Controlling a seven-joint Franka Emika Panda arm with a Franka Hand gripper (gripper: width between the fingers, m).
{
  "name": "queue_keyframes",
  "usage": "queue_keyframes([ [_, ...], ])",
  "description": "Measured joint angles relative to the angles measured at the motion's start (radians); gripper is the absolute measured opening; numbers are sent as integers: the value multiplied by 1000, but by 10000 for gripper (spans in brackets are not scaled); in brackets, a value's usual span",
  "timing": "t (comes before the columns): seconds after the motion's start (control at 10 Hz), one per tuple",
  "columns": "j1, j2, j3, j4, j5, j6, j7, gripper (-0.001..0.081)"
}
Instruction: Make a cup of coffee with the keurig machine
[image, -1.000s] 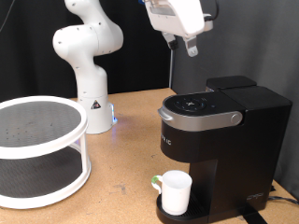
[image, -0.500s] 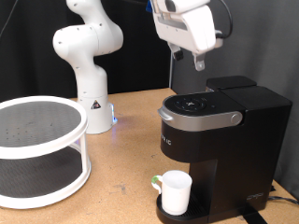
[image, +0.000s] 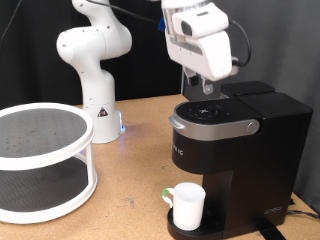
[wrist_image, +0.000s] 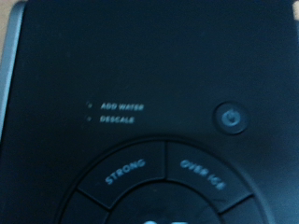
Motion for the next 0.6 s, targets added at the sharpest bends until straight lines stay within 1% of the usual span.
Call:
queue_keyframes([
  [0.1,0,7,0,-14,-3,20,0,348],
  [0.2,0,12,1,-29,-4,56,0,348],
  [0.3,0,15,2,-46,-5,105,4,148],
  [0.4,0,18,2,-54,-5,134,12,148],
  [0.5,0,24,2,-56,-5,151,16,25],
  [0.6,0,34,2,-56,-5,159,16,25],
])
